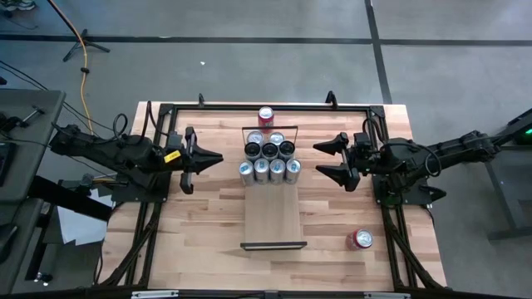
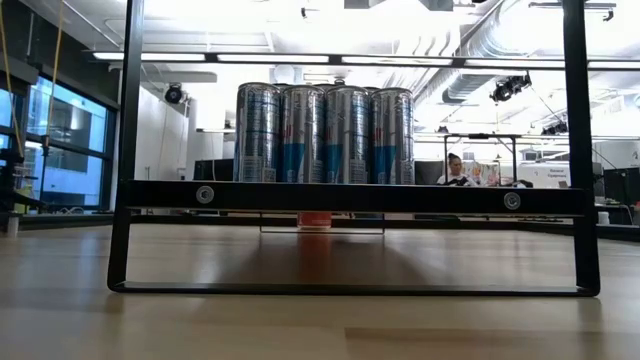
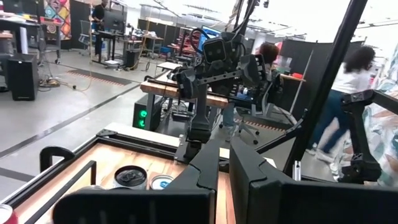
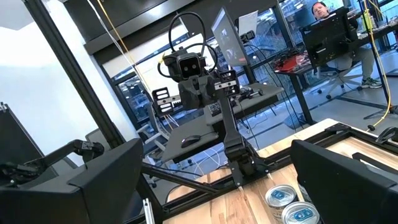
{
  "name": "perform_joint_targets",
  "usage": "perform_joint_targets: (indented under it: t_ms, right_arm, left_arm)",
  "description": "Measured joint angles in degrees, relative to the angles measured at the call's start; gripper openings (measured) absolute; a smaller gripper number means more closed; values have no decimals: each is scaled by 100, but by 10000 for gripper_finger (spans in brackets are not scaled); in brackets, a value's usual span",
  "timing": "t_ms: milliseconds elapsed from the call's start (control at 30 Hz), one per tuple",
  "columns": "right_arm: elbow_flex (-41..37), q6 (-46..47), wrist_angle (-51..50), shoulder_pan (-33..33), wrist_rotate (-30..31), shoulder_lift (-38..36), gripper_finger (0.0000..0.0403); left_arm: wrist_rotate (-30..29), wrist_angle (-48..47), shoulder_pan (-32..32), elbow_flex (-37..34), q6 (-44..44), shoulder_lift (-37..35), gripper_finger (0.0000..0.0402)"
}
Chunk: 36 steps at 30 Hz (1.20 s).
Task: Place canned beverage on shelf
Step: Put the bottom red soda can on the shelf
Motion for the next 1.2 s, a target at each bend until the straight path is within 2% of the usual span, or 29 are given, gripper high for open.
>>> perform_joint_targets:
  t_ms: [133, 300, 567, 800, 967, 1200]
  right_arm:
    - [0, 0, -34, 0, 0, 0, 394]
    - [0, 226, -129, 0, 0, 2, 394]
    - [-2, 253, -234, 0, 0, 2, 394]
    - [-2, 243, -247, 0, 0, 2, 394]
    - [-2, 243, -250, 0, 0, 2, 394]
    - [-2, 245, -251, 2, 0, 2, 394]
  left_arm:
    - [-165, -2, 0, -2, 0, 0, 13]
    - [-177, -4, 0, -2, -52, 0, 55]
    - [-178, -246, 0, -2, -762, -34, 179]
    - [-564, -761, 0, -4, -1458, -134, 271]
    - [-554, -739, 0, -4, -1413, -155, 298]
    - [-554, -735, 0, -4, -1300, -155, 299]
